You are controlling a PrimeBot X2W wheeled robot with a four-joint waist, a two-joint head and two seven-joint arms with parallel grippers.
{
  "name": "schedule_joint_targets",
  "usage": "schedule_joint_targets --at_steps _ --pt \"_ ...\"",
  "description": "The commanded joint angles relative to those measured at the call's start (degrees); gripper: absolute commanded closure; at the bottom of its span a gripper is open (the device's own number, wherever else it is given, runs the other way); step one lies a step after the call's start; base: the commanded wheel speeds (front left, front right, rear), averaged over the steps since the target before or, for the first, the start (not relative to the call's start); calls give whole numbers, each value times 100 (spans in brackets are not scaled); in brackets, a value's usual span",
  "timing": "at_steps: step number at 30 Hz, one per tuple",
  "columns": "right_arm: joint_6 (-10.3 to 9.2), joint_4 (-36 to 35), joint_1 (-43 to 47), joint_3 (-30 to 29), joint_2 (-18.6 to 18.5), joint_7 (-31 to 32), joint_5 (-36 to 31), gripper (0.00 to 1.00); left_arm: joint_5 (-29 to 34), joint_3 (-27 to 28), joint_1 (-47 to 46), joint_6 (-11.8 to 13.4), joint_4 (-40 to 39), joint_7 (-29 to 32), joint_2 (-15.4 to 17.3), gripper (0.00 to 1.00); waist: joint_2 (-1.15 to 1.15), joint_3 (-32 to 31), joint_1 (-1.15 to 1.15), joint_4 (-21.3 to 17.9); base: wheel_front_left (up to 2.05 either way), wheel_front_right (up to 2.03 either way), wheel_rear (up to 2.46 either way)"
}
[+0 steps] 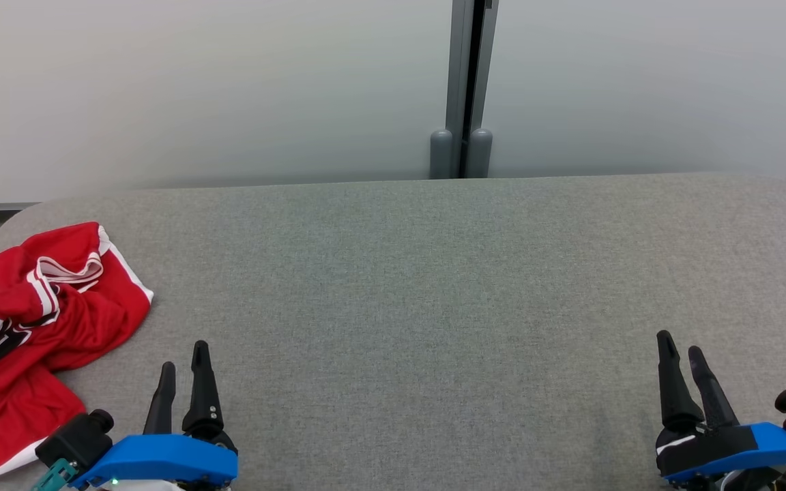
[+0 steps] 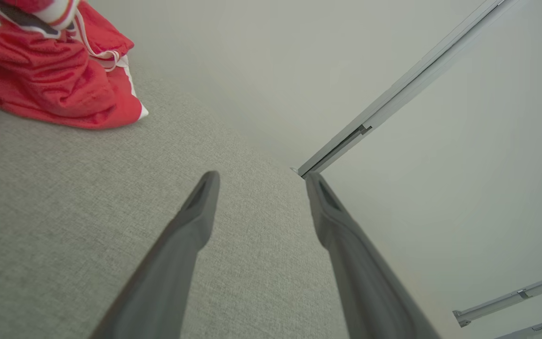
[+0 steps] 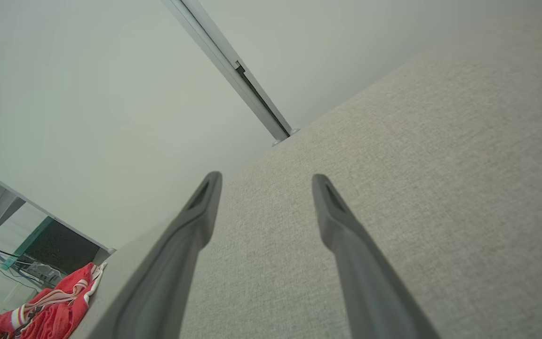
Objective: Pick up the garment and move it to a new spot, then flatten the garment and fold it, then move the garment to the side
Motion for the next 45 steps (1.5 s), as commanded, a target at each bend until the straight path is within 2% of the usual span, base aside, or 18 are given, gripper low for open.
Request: schedule_joint_targets --at_steps 1,24,45 --pt "9 -83 -17 -5 -39 -76 -219 0 207 -32 -6 33 -53 -66 41 0 0 -1 0 0 0 0 0" --pt "11 61 29 -5 -48 -410 -1752 0 1983 -288 38 218 126 -403 95 0 0 -59 0 74 0 0 0" --pt "14 234 63 -25 -54 -628 -2774 0 2963 -383 74 254 343 -659 92 0 0 -98 0 119 0 0 0"
